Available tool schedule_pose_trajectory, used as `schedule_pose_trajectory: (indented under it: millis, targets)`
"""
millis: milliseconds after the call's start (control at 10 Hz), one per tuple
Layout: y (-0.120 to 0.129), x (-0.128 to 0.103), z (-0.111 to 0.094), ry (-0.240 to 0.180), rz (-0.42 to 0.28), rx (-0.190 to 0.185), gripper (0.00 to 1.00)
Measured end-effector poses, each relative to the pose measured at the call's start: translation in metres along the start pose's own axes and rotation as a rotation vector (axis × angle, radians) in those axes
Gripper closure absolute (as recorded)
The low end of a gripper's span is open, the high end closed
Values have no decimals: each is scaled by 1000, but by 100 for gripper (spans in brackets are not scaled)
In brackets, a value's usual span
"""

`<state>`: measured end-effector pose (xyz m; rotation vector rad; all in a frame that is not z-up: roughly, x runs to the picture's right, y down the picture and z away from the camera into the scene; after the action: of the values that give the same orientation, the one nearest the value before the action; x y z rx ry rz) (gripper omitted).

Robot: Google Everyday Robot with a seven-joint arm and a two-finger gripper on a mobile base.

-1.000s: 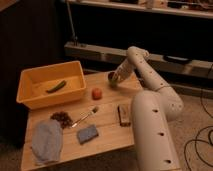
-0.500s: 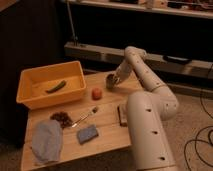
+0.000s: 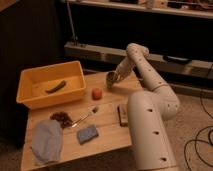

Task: Stack cups into tray

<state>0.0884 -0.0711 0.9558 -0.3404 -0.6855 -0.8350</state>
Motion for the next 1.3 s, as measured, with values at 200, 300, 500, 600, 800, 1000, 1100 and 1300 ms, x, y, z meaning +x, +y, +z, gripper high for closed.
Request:
schedule_pose_trajectory:
  millis: [200, 300, 500, 600, 800, 1000, 1100, 1300]
  targets:
    - [4, 3, -33, 7, -15, 1, 88]
    - [7, 4, -36, 7, -13, 0, 88]
    - [4, 3, -34, 5, -17, 0, 88]
    - [6, 2, -38, 2, -15, -1, 88]
    - [20, -8, -62, -15, -11, -12, 88]
    - [35, -13, -81, -14, -2, -3, 88]
    - [39, -22, -94, -12, -4, 17, 88]
    - [53, -41, -122, -8, -5, 58, 88]
